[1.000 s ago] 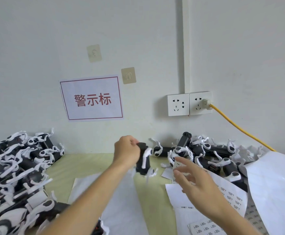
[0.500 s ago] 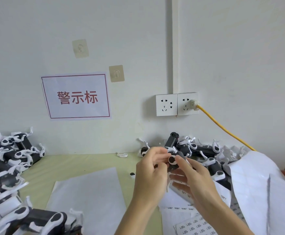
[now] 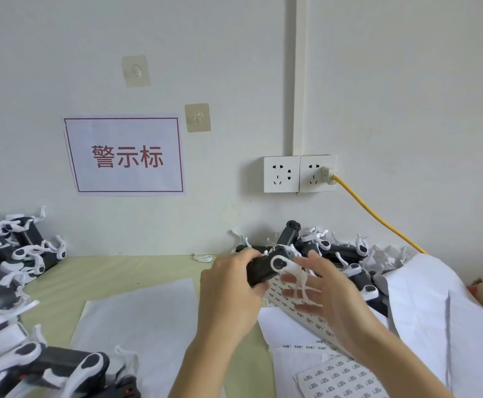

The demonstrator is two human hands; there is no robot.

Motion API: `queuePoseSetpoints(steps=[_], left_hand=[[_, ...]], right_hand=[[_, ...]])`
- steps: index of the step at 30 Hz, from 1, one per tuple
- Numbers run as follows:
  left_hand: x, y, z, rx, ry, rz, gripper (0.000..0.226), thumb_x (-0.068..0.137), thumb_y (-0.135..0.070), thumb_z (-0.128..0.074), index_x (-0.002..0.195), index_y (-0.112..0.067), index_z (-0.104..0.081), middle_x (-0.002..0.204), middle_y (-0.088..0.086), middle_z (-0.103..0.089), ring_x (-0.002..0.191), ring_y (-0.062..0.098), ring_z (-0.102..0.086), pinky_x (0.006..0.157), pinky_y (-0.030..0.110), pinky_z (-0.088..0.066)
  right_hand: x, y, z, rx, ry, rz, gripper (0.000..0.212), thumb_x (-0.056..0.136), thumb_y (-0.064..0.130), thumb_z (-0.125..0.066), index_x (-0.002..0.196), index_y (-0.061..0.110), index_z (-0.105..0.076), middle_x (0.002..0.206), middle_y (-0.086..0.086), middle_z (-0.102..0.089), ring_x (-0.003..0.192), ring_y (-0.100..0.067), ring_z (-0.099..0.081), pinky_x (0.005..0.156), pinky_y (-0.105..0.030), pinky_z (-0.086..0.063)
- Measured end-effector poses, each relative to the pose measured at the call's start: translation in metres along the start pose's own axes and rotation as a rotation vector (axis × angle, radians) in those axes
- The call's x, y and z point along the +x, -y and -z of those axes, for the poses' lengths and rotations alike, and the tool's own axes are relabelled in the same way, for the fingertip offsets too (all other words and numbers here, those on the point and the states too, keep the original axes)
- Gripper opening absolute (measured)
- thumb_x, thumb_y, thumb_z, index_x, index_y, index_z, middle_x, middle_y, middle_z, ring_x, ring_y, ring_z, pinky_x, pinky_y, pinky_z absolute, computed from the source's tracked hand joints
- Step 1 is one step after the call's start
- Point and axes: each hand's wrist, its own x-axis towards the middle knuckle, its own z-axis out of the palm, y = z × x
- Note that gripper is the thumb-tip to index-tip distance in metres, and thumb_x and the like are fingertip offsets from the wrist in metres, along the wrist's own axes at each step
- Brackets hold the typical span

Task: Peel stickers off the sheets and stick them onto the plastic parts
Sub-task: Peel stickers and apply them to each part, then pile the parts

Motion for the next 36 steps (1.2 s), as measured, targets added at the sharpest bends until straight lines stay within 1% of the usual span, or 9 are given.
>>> queuePoseSetpoints(steps=[6, 10, 14, 17, 21, 24, 27, 30, 36], left_hand=[[0.001, 0.021, 0.0, 0.339, 0.032, 0.085, 0.043, 0.078, -0.022, -0.077, 0.095, -0.038, -0.04, 0.091, -0.019, -0.049, 0.096, 0.011, -0.041, 0.079, 0.031, -0.025], [-0.002, 0.03, -0.006, 0.505, 0.031, 0.144, 0.047, 0.077, -0.006, -0.071, 0.097, -0.036, -0.04, 0.099, -0.014, -0.052, 0.097, 0.014, -0.035, 0.076, 0.031, -0.017], [-0.003, 0.033, -0.01, 0.518, 0.061, 0.201, 0.049, 0.078, -0.009, -0.074, 0.101, -0.035, -0.04, 0.101, -0.014, -0.05, 0.1, 0.014, -0.034, 0.077, 0.031, -0.017], [-0.005, 0.032, -0.01, 0.537, 0.099, 0.213, 0.047, 0.081, -0.012, -0.072, 0.105, -0.035, -0.04, 0.101, -0.013, -0.045, 0.1, 0.015, -0.032, 0.08, 0.033, -0.021], [-0.007, 0.031, -0.007, 0.538, 0.165, 0.214, 0.046, 0.082, -0.006, -0.06, 0.111, -0.036, -0.041, 0.1, -0.013, -0.044, 0.097, 0.017, -0.028, 0.082, 0.034, -0.022], [-0.006, 0.028, -0.003, 0.513, 0.208, 0.226, 0.047, 0.082, -0.004, -0.054, 0.114, -0.036, -0.044, 0.099, -0.012, -0.045, 0.098, 0.017, -0.028, 0.085, 0.035, -0.023], [-0.005, 0.025, 0.002, 0.497, 0.254, 0.229, 0.05, 0.084, -0.009, -0.06, 0.122, -0.036, -0.042, 0.103, -0.012, -0.043, 0.105, 0.017, -0.033, 0.096, 0.038, -0.026], [-0.005, 0.019, 0.005, 0.495, 0.281, 0.199, 0.058, 0.086, -0.015, -0.065, 0.131, -0.037, -0.036, 0.113, -0.013, -0.043, 0.12, 0.016, -0.034, 0.106, 0.043, -0.023], [-0.007, -0.018, -0.004, 0.175, 0.172, -0.026, 0.04, 0.091, -0.035, -0.064, 0.126, -0.039, -0.045, 0.124, -0.021, -0.048, 0.123, 0.007, -0.04, 0.098, 0.034, -0.03]], right_hand=[[0.002, 0.013, 0.045, -0.37, -0.442, 0.1, 0.023, 0.099, 0.025, -0.05, 0.109, 0.023, -0.07, 0.095, 0.007, -0.074, 0.081, -0.013, -0.07, 0.069, -0.031, -0.053], [-0.001, 0.012, 0.057, -0.705, -0.387, 0.062, 0.021, 0.094, 0.02, -0.053, 0.103, 0.031, -0.068, 0.102, 0.012, -0.07, 0.055, -0.005, -0.064, 0.046, -0.02, -0.049], [0.001, 0.003, 0.049, -0.928, -0.271, 0.017, 0.033, 0.095, 0.027, -0.058, 0.128, 0.028, -0.061, 0.117, 0.011, -0.063, 0.088, -0.012, -0.065, 0.078, -0.035, -0.058], [0.003, -0.002, 0.045, -1.041, -0.243, -0.003, 0.045, 0.095, 0.031, -0.058, 0.14, 0.028, -0.051, 0.132, 0.006, -0.059, 0.088, -0.008, -0.057, 0.077, -0.027, -0.052], [0.003, -0.007, 0.044, -1.093, -0.244, -0.002, 0.049, 0.095, 0.027, -0.06, 0.143, 0.028, -0.049, 0.134, 0.004, -0.058, 0.075, -0.005, -0.051, 0.075, -0.023, -0.045], [0.0, -0.004, 0.043, -1.101, -0.273, -0.015, 0.044, 0.093, 0.022, -0.06, 0.136, 0.027, -0.054, 0.127, 0.004, -0.061, 0.084, -0.008, -0.057, 0.07, -0.029, -0.053], [0.0, 0.0, 0.044, -1.095, -0.283, -0.033, 0.02, 0.09, 0.015, -0.06, 0.101, 0.029, -0.071, 0.1, 0.008, -0.07, 0.079, -0.014, -0.067, 0.066, -0.035, -0.06], [-0.001, 0.006, 0.045, -0.995, -0.256, -0.044, 0.028, 0.09, 0.013, -0.064, 0.069, 0.031, -0.067, 0.072, 0.011, -0.072, 0.055, -0.011, -0.067, 0.048, -0.025, -0.056], [-0.004, 0.017, 0.041, -0.774, -0.246, 0.018, 0.017, 0.089, 0.024, -0.068, 0.075, 0.033, -0.073, 0.068, 0.017, -0.073, 0.059, 0.001, -0.068, 0.048, -0.016, -0.048]])
